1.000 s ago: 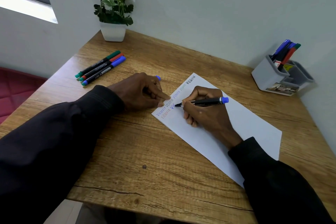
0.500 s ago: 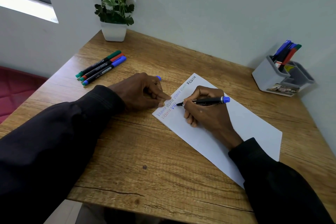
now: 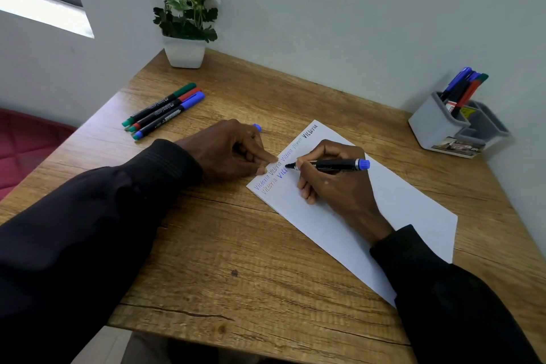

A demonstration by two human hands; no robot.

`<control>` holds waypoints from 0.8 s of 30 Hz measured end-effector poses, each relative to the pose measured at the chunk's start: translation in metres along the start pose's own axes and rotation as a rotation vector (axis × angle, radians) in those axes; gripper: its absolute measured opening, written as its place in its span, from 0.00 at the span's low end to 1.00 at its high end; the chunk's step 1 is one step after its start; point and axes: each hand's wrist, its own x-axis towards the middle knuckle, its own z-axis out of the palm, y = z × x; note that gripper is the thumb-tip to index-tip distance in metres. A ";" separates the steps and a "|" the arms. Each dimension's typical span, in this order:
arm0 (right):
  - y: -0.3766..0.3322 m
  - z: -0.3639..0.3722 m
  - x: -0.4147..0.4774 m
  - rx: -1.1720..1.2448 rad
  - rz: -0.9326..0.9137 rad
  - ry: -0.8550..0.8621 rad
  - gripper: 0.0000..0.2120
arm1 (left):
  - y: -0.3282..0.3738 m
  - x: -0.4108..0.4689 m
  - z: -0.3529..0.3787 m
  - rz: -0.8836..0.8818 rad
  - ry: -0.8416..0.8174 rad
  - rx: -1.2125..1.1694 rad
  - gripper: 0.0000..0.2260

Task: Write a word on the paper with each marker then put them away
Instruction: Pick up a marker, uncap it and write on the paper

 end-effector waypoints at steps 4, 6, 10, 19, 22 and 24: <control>0.000 0.000 0.001 -0.002 0.011 0.018 0.08 | 0.000 0.000 0.000 -0.009 -0.001 0.005 0.14; 0.001 0.001 0.000 0.008 -0.004 0.022 0.07 | 0.000 -0.001 0.000 -0.014 -0.004 0.008 0.14; 0.000 0.000 0.000 0.012 -0.016 0.005 0.07 | 0.002 -0.001 -0.001 -0.019 -0.019 0.008 0.14; 0.000 -0.001 0.001 -0.005 0.005 0.037 0.06 | 0.007 -0.002 -0.002 -0.001 -0.042 0.007 0.14; -0.001 -0.001 0.001 -0.016 0.018 0.035 0.06 | 0.007 -0.002 -0.002 -0.004 -0.042 0.013 0.14; -0.001 -0.001 0.001 -0.020 0.030 0.039 0.07 | 0.007 -0.001 -0.001 -0.009 -0.040 0.014 0.14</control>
